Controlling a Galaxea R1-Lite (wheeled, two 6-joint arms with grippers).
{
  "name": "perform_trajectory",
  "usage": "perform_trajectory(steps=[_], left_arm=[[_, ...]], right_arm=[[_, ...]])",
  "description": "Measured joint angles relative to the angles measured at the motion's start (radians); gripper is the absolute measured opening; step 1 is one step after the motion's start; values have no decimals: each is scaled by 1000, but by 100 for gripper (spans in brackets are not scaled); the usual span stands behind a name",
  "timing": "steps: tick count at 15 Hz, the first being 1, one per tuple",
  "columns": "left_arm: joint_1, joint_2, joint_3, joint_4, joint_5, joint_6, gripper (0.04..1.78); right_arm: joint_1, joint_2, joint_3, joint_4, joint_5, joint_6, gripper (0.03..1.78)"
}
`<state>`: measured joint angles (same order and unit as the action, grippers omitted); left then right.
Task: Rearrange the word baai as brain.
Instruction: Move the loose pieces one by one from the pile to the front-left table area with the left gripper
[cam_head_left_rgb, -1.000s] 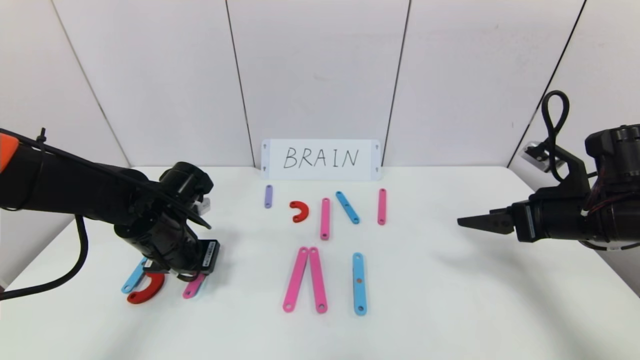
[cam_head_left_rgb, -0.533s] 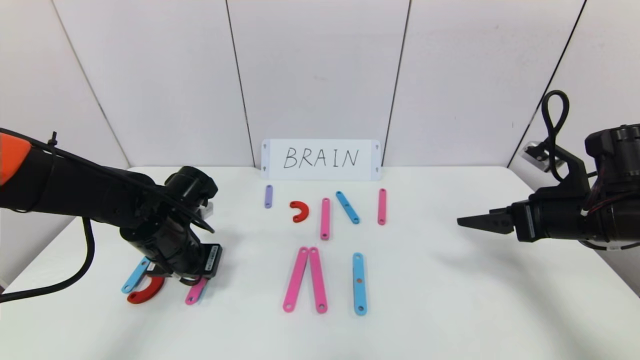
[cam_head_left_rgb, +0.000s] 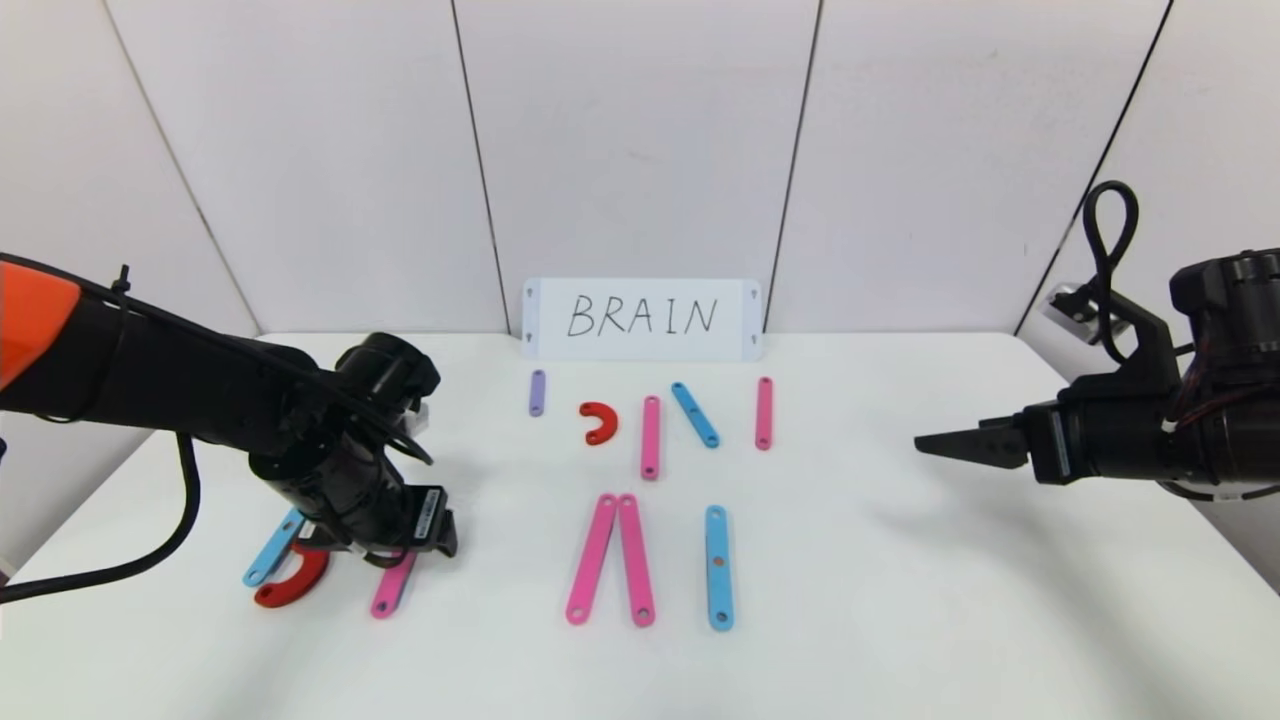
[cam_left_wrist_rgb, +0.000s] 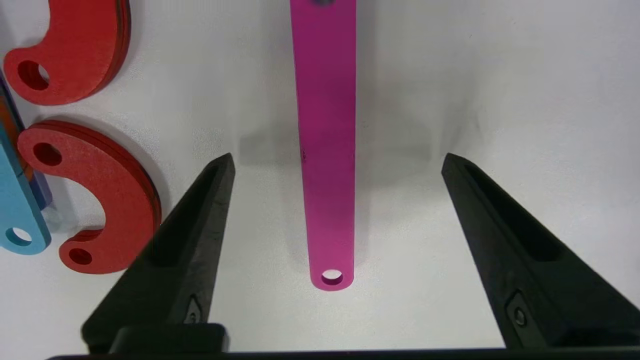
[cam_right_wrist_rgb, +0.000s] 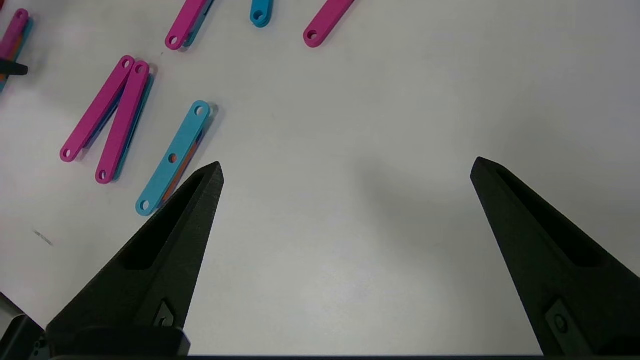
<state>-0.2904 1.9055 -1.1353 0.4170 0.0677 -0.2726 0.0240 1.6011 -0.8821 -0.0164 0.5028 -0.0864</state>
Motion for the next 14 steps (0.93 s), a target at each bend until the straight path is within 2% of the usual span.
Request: perform_trajectory(steps=[3, 8, 14], left_arm=[[-6, -10, -27, -3, 0, -5, 173], [-26, -26, -135, -6, 13, -1, 175], [-147, 49, -319, -8, 192, -32, 175]], right_arm=[[0, 0, 0, 0, 0, 0, 174], [0, 0, 0, 0, 0, 0, 174], [-1, -1, 0, 0, 0, 0, 174]])
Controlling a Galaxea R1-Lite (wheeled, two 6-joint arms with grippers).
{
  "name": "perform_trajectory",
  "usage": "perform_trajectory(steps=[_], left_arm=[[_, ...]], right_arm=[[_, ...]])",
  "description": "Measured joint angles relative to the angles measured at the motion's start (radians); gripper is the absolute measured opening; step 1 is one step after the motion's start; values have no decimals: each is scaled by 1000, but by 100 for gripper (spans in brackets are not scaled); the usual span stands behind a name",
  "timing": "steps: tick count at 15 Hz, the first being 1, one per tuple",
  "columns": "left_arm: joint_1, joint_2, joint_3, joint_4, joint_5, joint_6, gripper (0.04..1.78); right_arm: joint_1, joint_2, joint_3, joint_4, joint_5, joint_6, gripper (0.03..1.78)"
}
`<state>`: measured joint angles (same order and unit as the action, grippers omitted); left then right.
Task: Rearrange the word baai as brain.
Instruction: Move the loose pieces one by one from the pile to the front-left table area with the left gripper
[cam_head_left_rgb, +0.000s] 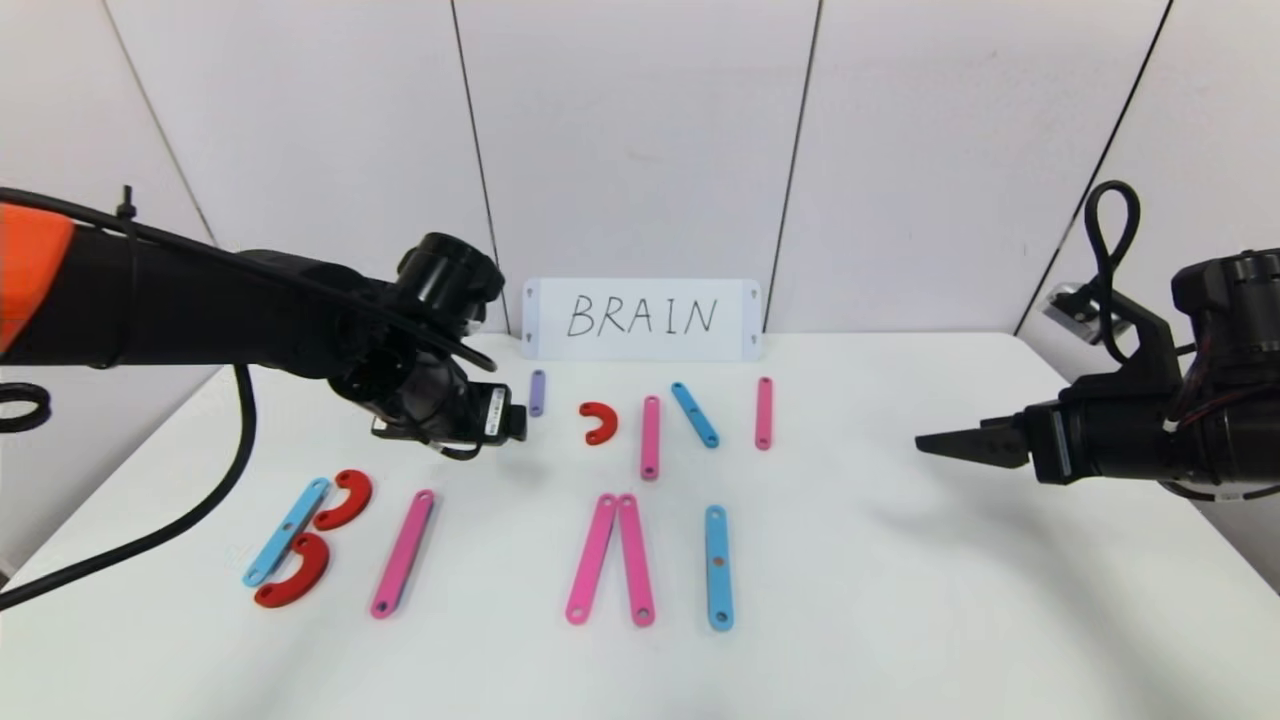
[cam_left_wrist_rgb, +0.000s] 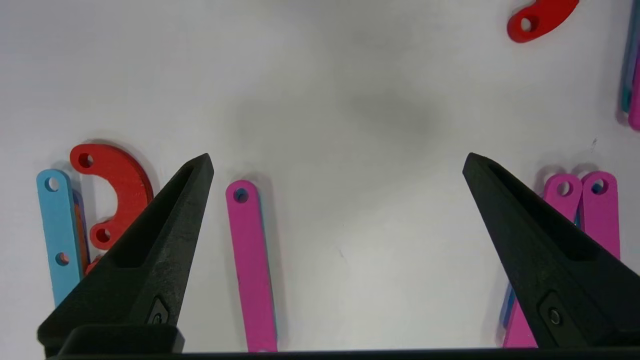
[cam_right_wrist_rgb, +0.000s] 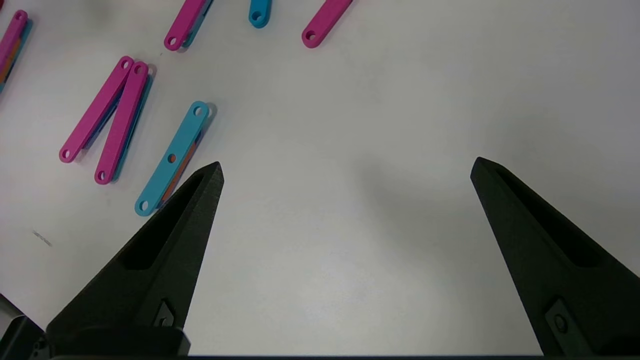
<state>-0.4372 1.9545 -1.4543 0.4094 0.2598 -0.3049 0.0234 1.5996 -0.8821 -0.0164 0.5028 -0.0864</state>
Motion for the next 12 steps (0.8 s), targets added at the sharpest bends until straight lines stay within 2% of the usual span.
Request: perform_trajectory(steps=[5, 12], left_arm=[[-79, 151, -172, -1, 87, -79, 175], [-130, 344, -402, -1, 126, -134, 175]], right_arm=[[-4, -4, 0, 0, 0, 1, 174], [-6, -4, 0, 0, 0, 0, 174]])
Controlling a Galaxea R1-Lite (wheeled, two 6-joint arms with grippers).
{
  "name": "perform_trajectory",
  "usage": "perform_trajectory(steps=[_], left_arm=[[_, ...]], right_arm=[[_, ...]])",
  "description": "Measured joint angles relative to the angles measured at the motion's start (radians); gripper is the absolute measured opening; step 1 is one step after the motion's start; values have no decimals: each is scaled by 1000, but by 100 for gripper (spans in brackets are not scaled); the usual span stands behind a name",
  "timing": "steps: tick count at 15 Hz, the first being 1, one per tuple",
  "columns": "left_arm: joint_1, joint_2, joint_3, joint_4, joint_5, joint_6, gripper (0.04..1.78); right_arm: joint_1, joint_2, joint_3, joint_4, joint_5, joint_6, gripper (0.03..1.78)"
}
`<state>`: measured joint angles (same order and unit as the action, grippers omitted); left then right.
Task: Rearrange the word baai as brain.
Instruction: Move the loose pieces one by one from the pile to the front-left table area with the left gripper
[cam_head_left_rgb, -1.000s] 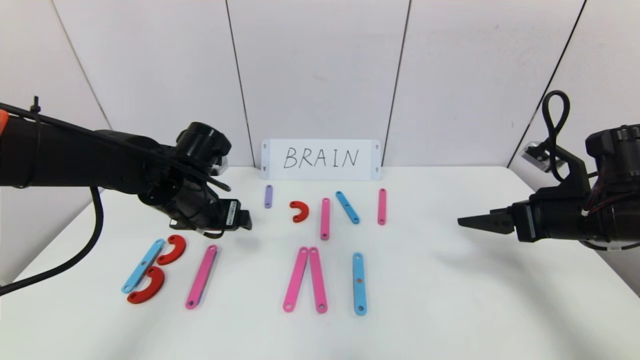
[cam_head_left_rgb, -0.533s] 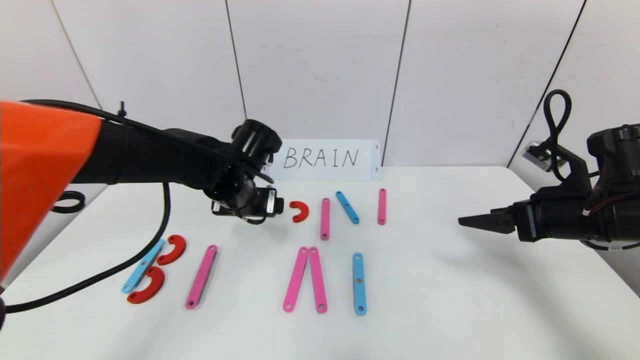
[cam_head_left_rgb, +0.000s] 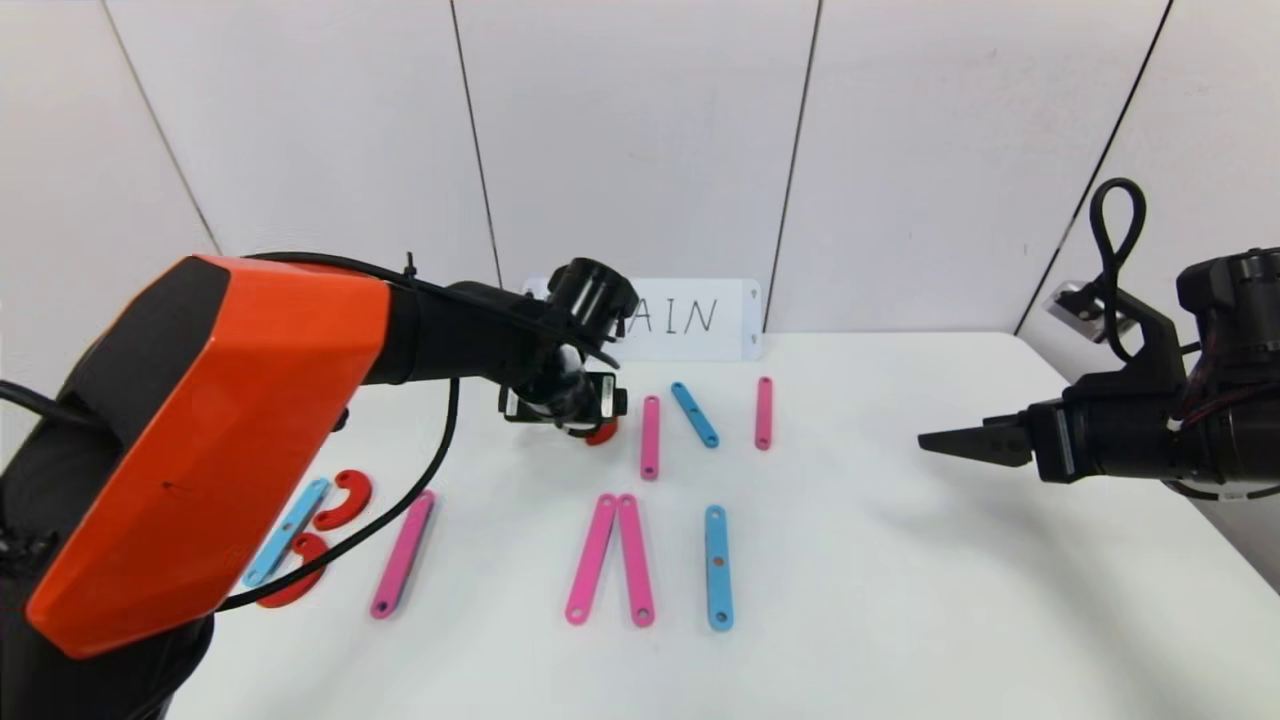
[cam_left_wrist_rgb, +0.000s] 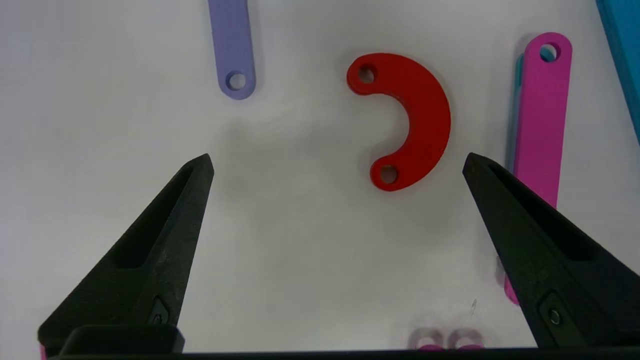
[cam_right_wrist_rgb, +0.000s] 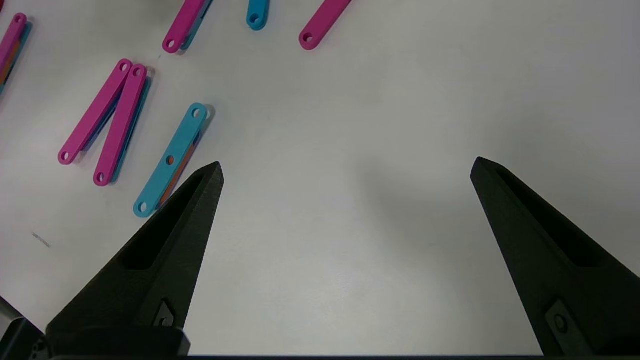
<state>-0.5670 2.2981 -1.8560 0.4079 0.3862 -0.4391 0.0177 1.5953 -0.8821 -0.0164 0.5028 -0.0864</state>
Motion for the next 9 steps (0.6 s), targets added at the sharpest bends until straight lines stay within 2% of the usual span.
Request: perform_trajectory(steps=[9], left_arm=[[-12, 95, -37, -116, 28, -107, 175]], right_arm=[[0, -2, 5, 0, 3, 0, 174]])
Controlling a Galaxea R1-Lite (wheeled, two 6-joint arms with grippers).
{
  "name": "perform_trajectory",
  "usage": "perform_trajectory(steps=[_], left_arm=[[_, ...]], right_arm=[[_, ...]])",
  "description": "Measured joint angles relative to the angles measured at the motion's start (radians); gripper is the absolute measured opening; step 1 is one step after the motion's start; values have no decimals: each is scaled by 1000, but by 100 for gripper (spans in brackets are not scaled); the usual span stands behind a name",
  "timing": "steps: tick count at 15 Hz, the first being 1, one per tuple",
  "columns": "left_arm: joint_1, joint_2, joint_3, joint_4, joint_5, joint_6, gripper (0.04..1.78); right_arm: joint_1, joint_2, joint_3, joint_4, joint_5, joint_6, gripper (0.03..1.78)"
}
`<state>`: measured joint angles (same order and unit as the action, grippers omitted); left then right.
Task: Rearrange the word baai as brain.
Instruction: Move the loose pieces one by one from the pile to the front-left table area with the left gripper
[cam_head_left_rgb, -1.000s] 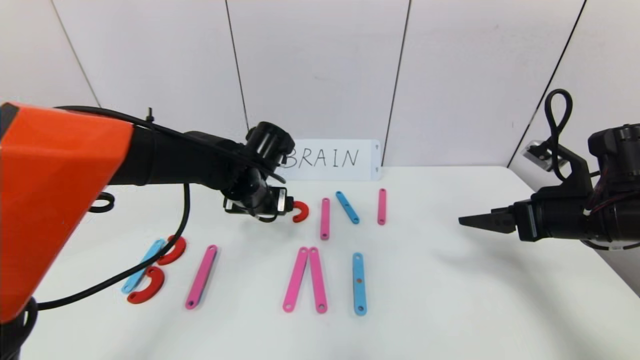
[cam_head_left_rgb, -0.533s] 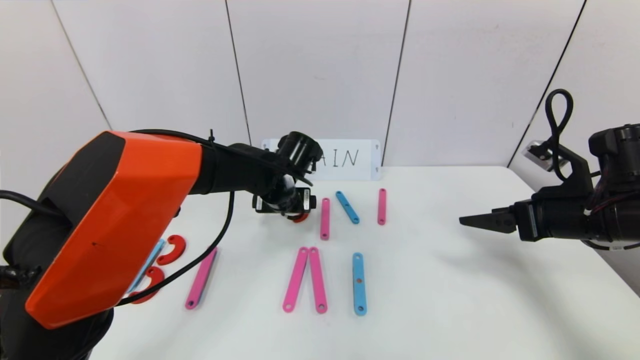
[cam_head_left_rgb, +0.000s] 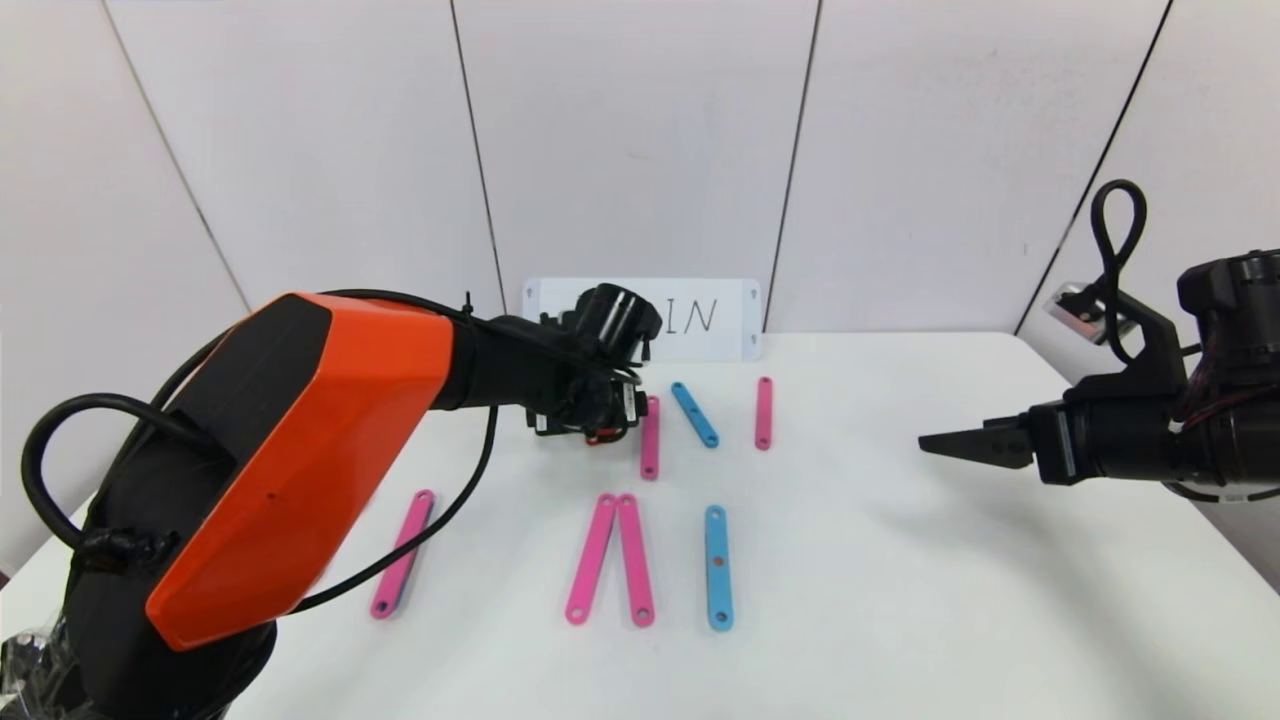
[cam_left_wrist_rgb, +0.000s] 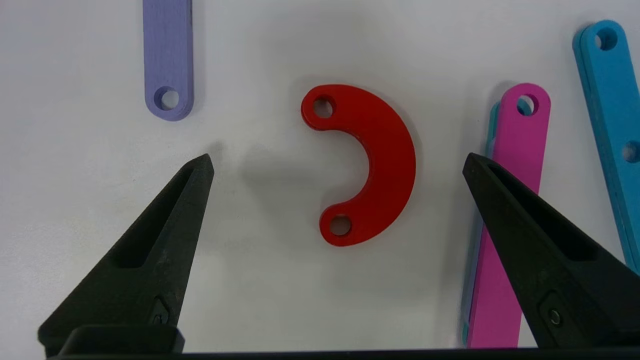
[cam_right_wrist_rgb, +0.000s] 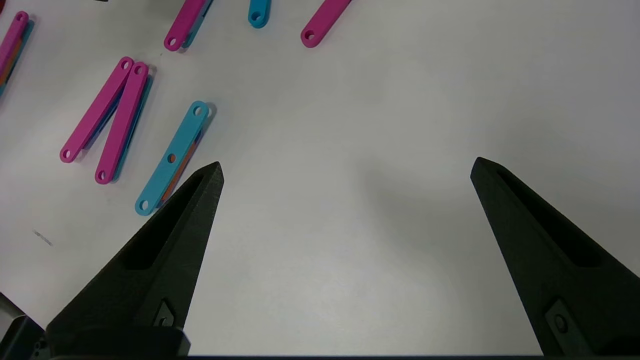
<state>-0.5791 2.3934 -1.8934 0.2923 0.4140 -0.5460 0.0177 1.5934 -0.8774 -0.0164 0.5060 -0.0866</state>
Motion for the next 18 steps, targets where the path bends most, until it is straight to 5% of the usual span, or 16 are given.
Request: perform_trajectory(steps=[5, 8, 15, 18], left_arm=[[0, 25, -4, -13, -1, -12, 174], [1, 29, -3, -17, -1, -11, 158], [-2, 39, -5, -20, 1, -10, 49], [-2, 40, -4, -20, 1, -11, 30]], right_arm=[[0, 1, 1, 0, 0, 0, 174], [1, 3, 1, 0, 0, 0, 174], [2, 2, 3, 0, 1, 0, 174], [2, -1, 4, 0, 1, 0, 174]])
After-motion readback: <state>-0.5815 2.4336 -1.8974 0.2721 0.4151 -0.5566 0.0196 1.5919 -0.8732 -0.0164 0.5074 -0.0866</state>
